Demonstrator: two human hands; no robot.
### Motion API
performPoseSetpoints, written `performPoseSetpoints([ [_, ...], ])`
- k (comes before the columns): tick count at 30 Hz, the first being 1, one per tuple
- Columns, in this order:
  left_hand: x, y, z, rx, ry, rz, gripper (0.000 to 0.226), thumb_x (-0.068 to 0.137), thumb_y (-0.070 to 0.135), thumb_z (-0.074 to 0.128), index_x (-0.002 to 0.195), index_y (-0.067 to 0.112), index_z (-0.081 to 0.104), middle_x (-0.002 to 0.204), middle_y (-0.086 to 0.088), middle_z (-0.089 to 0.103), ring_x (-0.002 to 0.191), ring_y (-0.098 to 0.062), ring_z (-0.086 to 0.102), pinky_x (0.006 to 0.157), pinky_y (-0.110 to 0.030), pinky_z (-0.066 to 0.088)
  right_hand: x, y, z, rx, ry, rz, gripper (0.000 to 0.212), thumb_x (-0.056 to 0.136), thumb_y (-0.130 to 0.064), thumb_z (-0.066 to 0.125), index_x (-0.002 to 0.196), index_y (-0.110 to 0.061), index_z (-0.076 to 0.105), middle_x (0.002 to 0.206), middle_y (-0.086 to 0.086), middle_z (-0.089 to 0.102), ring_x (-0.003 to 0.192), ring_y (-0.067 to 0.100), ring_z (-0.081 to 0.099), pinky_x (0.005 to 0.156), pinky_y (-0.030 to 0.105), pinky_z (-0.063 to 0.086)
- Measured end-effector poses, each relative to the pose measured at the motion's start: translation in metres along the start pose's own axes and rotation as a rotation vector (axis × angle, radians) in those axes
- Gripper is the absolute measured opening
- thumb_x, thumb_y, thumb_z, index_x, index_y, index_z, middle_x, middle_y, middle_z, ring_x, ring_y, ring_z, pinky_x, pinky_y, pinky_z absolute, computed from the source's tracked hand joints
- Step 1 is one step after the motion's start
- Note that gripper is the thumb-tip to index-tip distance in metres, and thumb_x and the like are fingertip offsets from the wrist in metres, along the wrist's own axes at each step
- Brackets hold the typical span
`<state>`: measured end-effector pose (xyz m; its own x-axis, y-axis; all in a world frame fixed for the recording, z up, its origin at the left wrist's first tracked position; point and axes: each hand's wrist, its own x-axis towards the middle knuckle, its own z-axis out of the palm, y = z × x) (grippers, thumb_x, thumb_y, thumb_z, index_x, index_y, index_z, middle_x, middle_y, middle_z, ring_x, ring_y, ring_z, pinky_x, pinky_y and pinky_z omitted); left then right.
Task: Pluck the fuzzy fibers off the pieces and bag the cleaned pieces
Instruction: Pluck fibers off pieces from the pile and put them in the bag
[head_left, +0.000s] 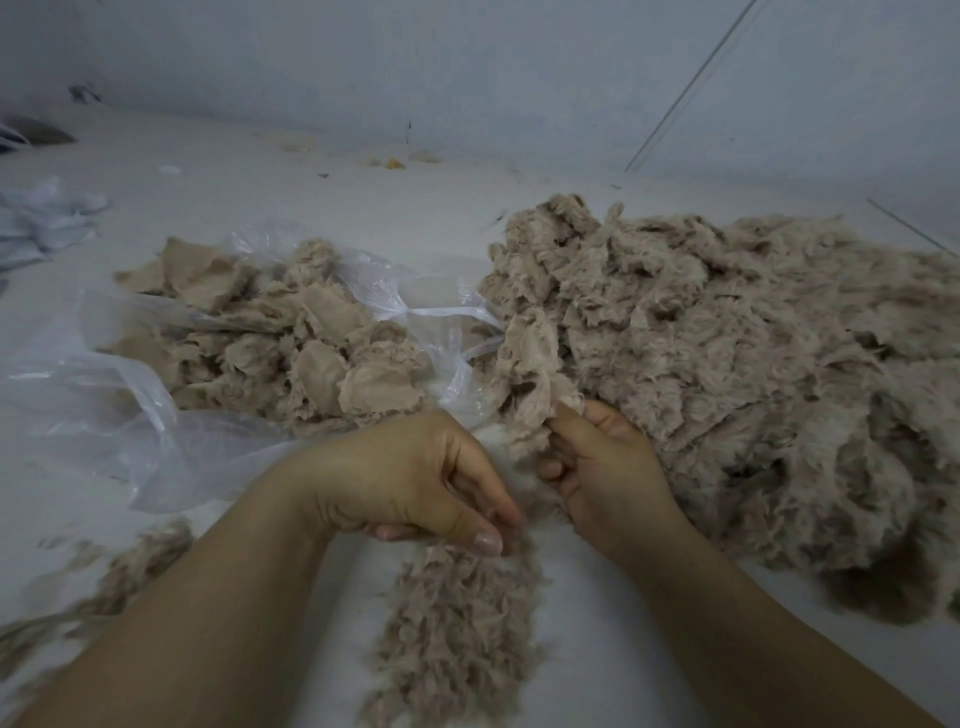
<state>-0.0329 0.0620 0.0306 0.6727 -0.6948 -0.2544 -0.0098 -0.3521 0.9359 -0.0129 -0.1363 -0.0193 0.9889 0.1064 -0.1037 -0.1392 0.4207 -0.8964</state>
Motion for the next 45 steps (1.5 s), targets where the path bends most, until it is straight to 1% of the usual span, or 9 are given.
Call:
performPoseSetpoints([
  [6, 0.016, 0.005, 0.009, -0.17, 0.616, 0.011, 0.059, 0.055, 0.056, 0.081, 0.077, 0.007, 0.057, 0.052, -0.01, 0.046, 0.03, -0.012, 0.026, 0.035, -0.015, 0.022, -0.005, -0.005, 0.003, -0.091, -0.075, -0.004, 0.065, 0.066, -0.038, 0.079, 0.1, 0.015, 0.062, 0.083, 0.022, 0.051, 0.057, 0.017, 0.044, 0.045, 0.022, 0.039],
  [10, 0.022, 0.009, 0.021, -0.149, 0.647, 0.091, 0.021, 0.087, 0.022, 0.071, 0.078, 0.004, 0.064, 0.048, -0.007, 0.056, 0.025, -0.004, 0.034, 0.032, -0.01, 0.025, -0.005, -0.004, 0.002, -0.166, -0.11, -0.051, 0.071, 0.064, -0.044, 0.079, 0.091, 0.019, 0.06, 0.07, 0.02, 0.054, 0.049, 0.013, 0.044, 0.045, 0.021, 0.041],
  [15, 0.022, 0.001, 0.006, -0.512, 0.871, 0.191, 0.024, 0.095, 0.0, 0.051, 0.073, 0.005, 0.058, 0.046, -0.01, 0.049, 0.023, -0.013, 0.024, 0.035, -0.011, 0.021, -0.002, -0.002, 0.0, -0.177, -0.114, -0.032, 0.032, 0.069, -0.046, 0.075, 0.06, -0.017, 0.064, 0.048, -0.004, 0.042, 0.048, 0.013, 0.036, 0.045, 0.024, 0.028],
  [22, 0.022, -0.001, 0.008, -0.32, 0.613, 0.092, 0.047, 0.074, 0.051, 0.07, 0.089, 0.007, 0.066, 0.052, -0.012, 0.053, 0.028, -0.015, 0.033, 0.036, -0.014, 0.024, -0.004, -0.002, 0.001, -0.247, -0.145, -0.064, 0.027, 0.071, -0.043, 0.073, 0.058, -0.02, 0.067, 0.051, 0.002, 0.053, 0.047, 0.013, 0.044, 0.045, 0.024, 0.038],
  [25, 0.026, 0.001, 0.019, -0.249, 0.522, 0.012, 0.037, 0.079, 0.044, 0.072, 0.076, 0.008, 0.064, 0.049, -0.008, 0.052, 0.028, -0.013, 0.031, 0.035, -0.013, 0.023, -0.003, -0.002, -0.001, -0.251, -0.16, -0.054, 0.03, 0.065, -0.044, 0.076, 0.061, -0.017, 0.064, 0.058, 0.009, 0.056, 0.05, 0.013, 0.047, 0.052, 0.027, 0.043],
  [30, 0.029, 0.002, 0.012, -0.448, 0.996, 0.128, 0.024, 0.088, 0.002, 0.065, 0.066, 0.012, 0.062, 0.045, -0.005, 0.051, 0.031, -0.013, 0.033, 0.037, -0.015, 0.026, -0.002, -0.002, 0.0, -0.246, -0.142, -0.041, 0.023, 0.073, -0.042, 0.07, 0.063, -0.022, 0.071, 0.053, -0.007, 0.054, 0.044, 0.003, 0.044, 0.054, 0.028, 0.033],
  [34, 0.014, -0.008, -0.023, 0.337, 1.462, 0.059, 0.007, 0.088, 0.008, 0.06, 0.091, 0.012, 0.065, 0.064, 0.001, 0.058, 0.057, -0.016, 0.053, 0.054, -0.023, 0.04, -0.002, -0.002, 0.0, -0.243, -0.104, -0.028, 0.026, 0.074, -0.045, 0.069, 0.06, -0.023, 0.068, 0.045, -0.012, 0.041, 0.041, 0.001, 0.043, 0.055, 0.026, 0.036],
  [39, 0.016, -0.011, -0.021, 1.089, 1.041, -0.516, 0.021, 0.091, 0.018, 0.051, 0.108, 0.012, 0.063, 0.111, -0.013, 0.048, 0.074, -0.032, 0.053, 0.06, -0.035, 0.036, -0.003, -0.005, 0.004, -0.148, -0.043, -0.007, 0.028, 0.069, -0.046, 0.069, 0.06, -0.019, 0.069, 0.052, -0.002, 0.027, 0.045, 0.006, 0.033, 0.048, 0.02, 0.044],
  [45, 0.019, 0.005, -0.008, 1.176, 1.176, -0.278, 0.035, 0.089, 0.016, 0.052, 0.124, 0.01, 0.057, 0.11, -0.016, 0.049, 0.05, -0.02, 0.029, 0.046, -0.026, 0.022, -0.004, -0.006, 0.006, -0.088, -0.048, 0.011, 0.034, 0.085, -0.041, 0.062, 0.06, -0.017, 0.066, 0.053, 0.0, 0.026, 0.045, 0.007, 0.031, 0.049, 0.021, 0.044],
])
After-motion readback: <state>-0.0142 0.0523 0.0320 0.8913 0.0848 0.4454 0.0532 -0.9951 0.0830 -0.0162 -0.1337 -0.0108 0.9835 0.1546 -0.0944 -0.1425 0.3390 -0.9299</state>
